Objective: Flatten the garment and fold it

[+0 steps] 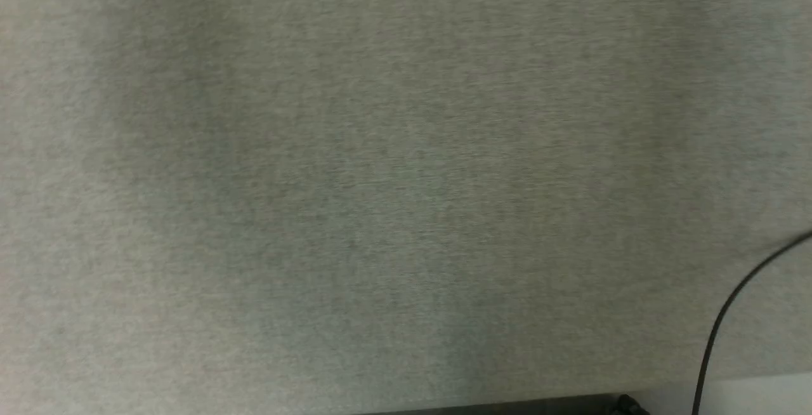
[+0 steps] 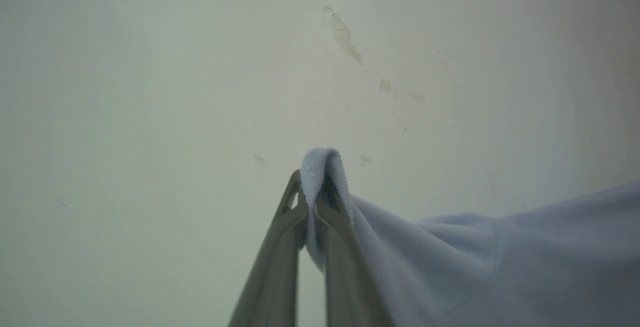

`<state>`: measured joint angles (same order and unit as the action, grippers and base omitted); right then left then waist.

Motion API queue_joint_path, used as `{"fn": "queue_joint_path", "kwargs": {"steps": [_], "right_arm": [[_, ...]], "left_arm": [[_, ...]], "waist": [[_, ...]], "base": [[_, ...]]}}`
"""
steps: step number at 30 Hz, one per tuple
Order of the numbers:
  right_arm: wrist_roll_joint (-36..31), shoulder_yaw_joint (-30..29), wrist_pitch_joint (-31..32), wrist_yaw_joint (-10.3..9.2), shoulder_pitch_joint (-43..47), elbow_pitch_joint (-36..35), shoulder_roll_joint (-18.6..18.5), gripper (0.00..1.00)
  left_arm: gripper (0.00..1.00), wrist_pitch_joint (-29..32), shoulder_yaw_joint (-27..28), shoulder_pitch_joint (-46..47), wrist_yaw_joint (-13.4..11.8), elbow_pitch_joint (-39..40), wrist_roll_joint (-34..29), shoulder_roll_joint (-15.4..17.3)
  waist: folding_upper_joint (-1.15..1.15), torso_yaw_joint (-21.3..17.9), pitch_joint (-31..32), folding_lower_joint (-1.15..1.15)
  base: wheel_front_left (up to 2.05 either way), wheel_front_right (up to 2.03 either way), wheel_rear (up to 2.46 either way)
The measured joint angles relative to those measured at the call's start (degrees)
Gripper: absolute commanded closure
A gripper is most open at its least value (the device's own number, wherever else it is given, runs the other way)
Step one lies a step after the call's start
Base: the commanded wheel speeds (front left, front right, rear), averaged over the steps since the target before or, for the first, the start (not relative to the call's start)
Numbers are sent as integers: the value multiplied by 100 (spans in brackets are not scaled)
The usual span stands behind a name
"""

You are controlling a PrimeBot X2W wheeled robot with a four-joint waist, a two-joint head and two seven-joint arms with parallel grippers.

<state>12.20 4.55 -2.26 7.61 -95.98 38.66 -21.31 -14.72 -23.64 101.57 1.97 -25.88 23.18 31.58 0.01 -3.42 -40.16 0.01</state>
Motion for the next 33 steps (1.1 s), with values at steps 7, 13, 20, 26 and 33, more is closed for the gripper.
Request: {"fn": "queue_joint_path", "kwargs": {"steps": [7, 13, 20, 26, 33], "right_arm": [[186, 361, -697, 0, 1547, 364, 214, 100], [565, 918, -861, 0, 3139, 244, 179, 100], [1013, 1450, -539, 0, 5024, -245, -364, 100], [1402, 1867, 73, 0, 6232, -985, -923, 100], [1867, 2137, 937, 1, 7348, -1677, -1600, 100]], "left_arm": [[100, -1, 142, -2353, 63, 595, -123, -252], [100, -1, 44, -4726, 160, 1033, -196, -264], [100, 122, -391, -6966, 404, 1072, 356, -164], [100, 425, -444, -8109, 402, 1410, 738, 182], [100, 855, -572, -9221, 352, 1947, 1150, 433]], "waist": [[0, 226, 148, -2], [0, 314, 640, -2], [0, 327, 1504, -3], [0, 340, 2248, -4], [0, 363, 3018, -4]], "base": [[0, 0, 0], [0, 0, 0], [0, 0, 0], [0, 0, 0], [0, 0, 0]]}}
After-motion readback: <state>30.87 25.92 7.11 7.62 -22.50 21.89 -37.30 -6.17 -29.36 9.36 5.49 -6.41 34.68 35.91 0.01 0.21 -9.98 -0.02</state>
